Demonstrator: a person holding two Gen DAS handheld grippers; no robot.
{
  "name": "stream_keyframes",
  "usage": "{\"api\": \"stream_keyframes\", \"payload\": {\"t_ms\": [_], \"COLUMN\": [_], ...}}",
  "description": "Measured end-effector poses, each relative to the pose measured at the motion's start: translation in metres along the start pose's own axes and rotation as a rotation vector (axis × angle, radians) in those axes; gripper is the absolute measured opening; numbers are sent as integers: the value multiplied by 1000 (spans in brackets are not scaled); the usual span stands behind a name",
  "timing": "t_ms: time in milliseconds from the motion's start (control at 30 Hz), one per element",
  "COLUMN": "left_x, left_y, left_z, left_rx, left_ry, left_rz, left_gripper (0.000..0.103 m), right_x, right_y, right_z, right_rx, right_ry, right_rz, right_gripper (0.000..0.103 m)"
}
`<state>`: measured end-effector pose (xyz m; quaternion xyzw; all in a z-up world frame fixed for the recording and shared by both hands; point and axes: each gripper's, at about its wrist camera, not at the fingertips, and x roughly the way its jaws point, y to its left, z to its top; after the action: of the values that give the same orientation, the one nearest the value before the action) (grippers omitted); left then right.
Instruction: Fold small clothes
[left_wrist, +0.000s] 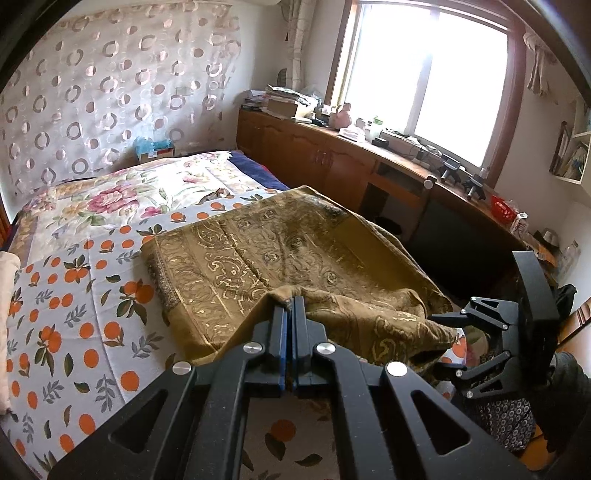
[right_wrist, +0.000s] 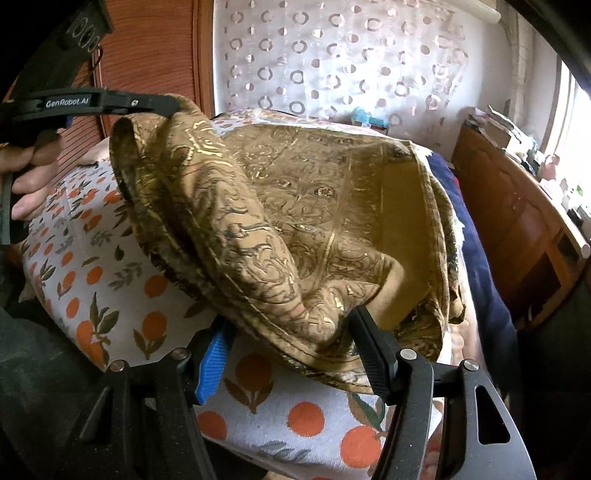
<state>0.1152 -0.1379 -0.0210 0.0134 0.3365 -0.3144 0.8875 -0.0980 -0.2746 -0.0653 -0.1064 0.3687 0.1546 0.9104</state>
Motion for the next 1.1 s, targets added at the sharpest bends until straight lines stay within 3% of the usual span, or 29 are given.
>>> {"api": "stream_keyframes", "payload": {"t_ms": [67, 100, 133, 200, 233, 633, 933, 1100], "left_x": [-1, -2, -3, -5, -6, -14, 15, 43], "left_y": [2, 3, 3, 5, 7, 39, 76, 101], "left_z": [0, -1, -1, -1, -1, 9, 39, 47], "left_rx": [-4, -6, -7, -8, -8, -33, -49, -80], "left_ry": [-1, -1, 0, 4, 5, -11, 15, 57], "left_rz": [1, 0, 0, 8, 11, 56, 92, 95], "left_gripper": [2, 2, 2, 2, 2, 3, 3, 3], "right_x": [1, 1, 1, -1, -1, 1, 54, 95], "right_y": [0, -1, -2, -5, -7, -25, -34, -48], "right_z": [-1, 0, 2, 4, 6, 92, 165, 187], "right_rx": [5, 7, 8, 3, 11, 51, -40, -53], "right_ry": [-8, -14, -19, -29, -40, -265, -269, -223], "right_rz": [-1, 2, 12, 3, 5, -16, -3, 21], "right_gripper": [65, 57, 33, 13, 10, 6, 6, 6]}}
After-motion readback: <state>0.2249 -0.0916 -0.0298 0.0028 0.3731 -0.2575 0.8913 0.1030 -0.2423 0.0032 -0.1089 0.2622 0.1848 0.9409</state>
